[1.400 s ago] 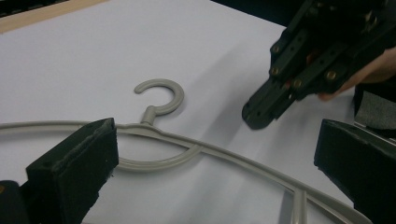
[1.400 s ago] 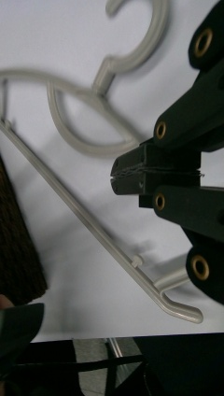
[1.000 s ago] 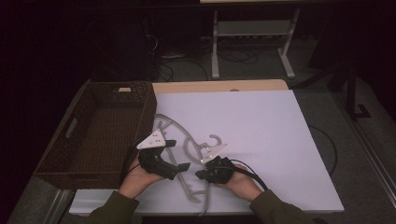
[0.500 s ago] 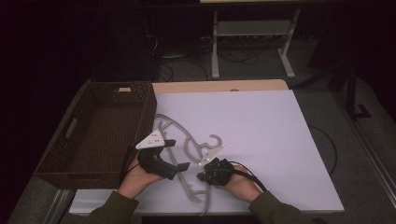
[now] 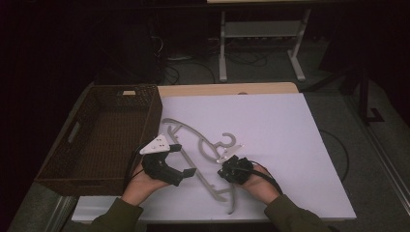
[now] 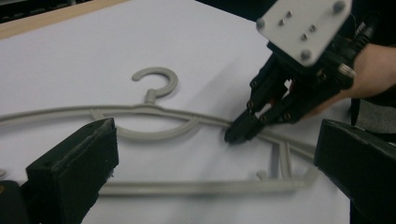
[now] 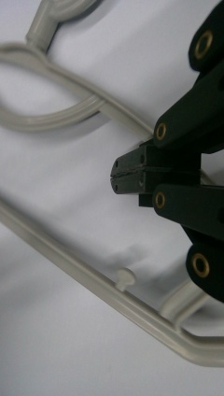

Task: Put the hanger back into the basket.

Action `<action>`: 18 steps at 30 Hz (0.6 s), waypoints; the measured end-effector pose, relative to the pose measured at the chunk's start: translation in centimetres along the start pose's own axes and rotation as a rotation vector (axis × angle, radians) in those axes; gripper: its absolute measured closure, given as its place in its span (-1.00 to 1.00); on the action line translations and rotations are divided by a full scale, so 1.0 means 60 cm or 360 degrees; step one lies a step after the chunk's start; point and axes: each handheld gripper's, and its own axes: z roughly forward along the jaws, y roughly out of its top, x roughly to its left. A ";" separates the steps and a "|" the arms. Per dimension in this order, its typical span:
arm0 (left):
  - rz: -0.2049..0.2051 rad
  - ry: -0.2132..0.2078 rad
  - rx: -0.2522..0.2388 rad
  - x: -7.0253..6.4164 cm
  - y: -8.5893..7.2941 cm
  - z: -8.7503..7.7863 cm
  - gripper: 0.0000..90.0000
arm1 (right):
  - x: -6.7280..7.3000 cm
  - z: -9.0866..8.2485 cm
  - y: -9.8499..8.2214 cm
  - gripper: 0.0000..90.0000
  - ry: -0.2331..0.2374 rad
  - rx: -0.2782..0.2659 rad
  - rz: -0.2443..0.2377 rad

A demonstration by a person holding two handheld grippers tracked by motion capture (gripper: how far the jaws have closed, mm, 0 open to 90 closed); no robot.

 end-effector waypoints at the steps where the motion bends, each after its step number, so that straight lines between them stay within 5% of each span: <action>1: 0.0002 0.0001 0.0002 -0.001 0.000 0.000 -1.00 | -0.010 -0.005 -0.005 0.99 -0.0031 0.0016 0.0031; 18: 0.0002 -0.0006 0.0004 -0.002 0.000 0.001 -1.00 | -0.136 -0.065 -0.063 0.99 -0.0262 0.0018 0.0337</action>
